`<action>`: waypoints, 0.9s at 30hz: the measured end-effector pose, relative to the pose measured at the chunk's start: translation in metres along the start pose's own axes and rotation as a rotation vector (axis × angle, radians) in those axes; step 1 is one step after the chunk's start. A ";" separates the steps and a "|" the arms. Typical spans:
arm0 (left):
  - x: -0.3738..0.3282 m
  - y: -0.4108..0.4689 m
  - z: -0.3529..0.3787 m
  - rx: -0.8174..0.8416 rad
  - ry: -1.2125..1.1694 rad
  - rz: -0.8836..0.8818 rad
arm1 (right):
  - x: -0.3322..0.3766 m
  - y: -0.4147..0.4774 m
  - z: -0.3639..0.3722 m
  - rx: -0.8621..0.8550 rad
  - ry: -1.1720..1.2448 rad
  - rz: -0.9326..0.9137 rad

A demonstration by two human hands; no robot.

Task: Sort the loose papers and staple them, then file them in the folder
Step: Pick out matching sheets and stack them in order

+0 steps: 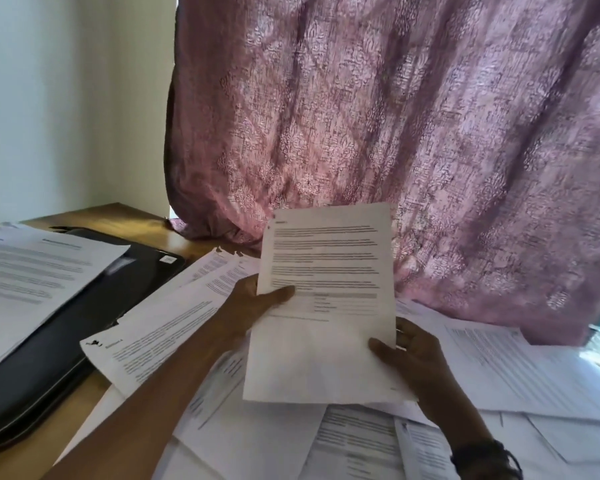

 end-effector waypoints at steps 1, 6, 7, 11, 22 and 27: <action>0.004 0.002 -0.002 -0.013 0.050 -0.009 | -0.001 0.000 0.004 0.017 -0.014 0.000; 0.003 0.010 -0.045 -0.286 -0.201 -0.045 | 0.004 0.006 -0.025 -0.204 0.117 -0.056; 0.004 0.013 -0.059 -0.323 -0.273 -0.050 | 0.005 0.006 -0.041 -0.306 0.101 -0.082; 0.023 0.026 -0.081 -0.288 -0.289 -0.099 | -0.012 0.006 -0.068 -0.487 -0.053 -0.042; 0.031 0.034 -0.080 -0.292 -0.510 -0.083 | -0.029 0.008 0.005 0.114 -0.976 0.035; 0.016 0.021 -0.061 -0.180 -0.532 -0.060 | -0.035 0.004 0.034 0.415 -0.852 -0.086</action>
Point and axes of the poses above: each hand's wrist, its own y-axis towards the middle knuckle, its own z-axis out of the palm, x = y × z, the point moved 8 cm from there along y, towards the middle knuckle, and after that the axes turned 2 degrees about -z, right-handed, at the moved point
